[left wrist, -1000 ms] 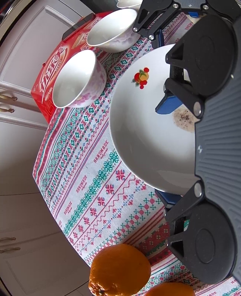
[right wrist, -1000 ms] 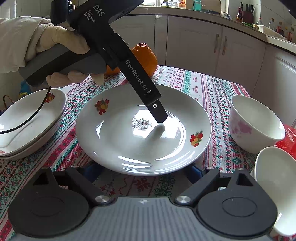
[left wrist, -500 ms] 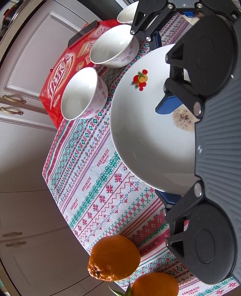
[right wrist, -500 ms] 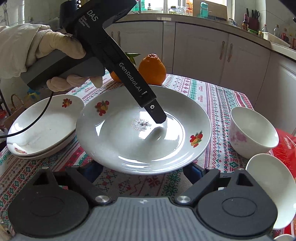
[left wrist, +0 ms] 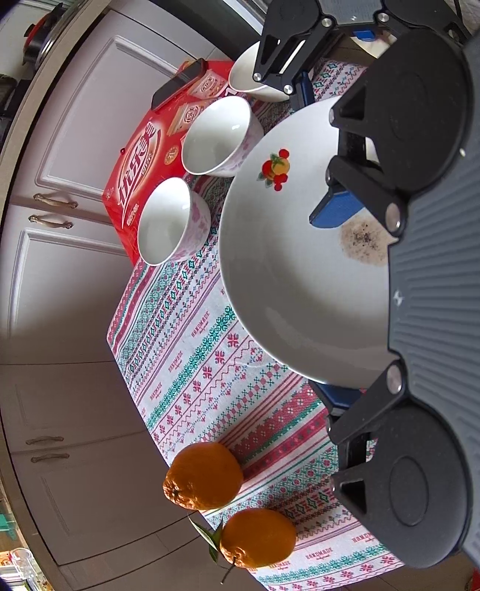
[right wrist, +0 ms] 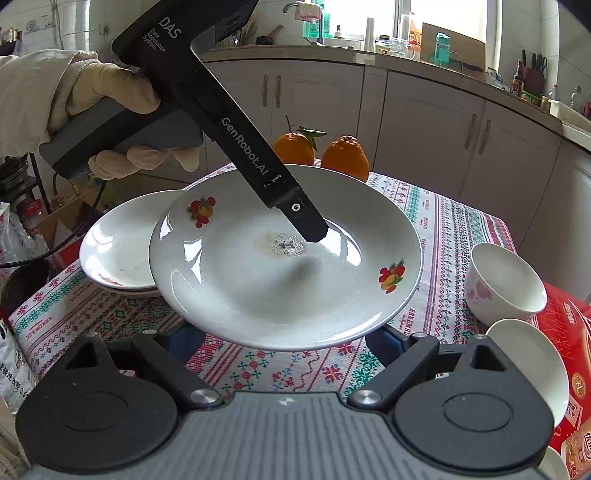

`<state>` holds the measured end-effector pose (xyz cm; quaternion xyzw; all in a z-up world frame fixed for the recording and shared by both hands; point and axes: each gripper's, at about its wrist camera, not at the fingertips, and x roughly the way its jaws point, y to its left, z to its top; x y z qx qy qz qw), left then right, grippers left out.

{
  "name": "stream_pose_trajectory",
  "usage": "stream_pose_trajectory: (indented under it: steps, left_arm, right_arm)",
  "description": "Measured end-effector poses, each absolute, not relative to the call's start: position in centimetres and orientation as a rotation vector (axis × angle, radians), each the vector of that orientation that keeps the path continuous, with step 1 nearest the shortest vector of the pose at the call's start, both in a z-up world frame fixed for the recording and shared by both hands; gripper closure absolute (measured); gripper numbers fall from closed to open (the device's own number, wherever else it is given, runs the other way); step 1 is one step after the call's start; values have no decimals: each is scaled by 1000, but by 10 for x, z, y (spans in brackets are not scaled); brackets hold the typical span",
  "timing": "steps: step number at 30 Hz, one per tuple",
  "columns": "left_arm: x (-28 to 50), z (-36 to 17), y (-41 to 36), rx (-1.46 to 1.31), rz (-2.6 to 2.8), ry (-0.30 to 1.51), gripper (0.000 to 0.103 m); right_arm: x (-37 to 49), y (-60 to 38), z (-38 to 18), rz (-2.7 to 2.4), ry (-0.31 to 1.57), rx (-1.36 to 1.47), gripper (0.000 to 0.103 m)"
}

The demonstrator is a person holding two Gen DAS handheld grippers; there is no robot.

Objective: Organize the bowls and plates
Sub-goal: 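Lower the stained plate onto the white plate stack with the left gripper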

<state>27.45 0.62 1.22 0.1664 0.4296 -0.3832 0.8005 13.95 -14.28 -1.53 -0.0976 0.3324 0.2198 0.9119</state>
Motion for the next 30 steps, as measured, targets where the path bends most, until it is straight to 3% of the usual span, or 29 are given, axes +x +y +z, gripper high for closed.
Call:
stream_pose_trajectory:
  steps: [30]
  left_arm:
    - [223, -5, 134, 166, -619, 925, 19]
  right_arm:
    - [116, -56, -11, 677, 683, -342, 8]
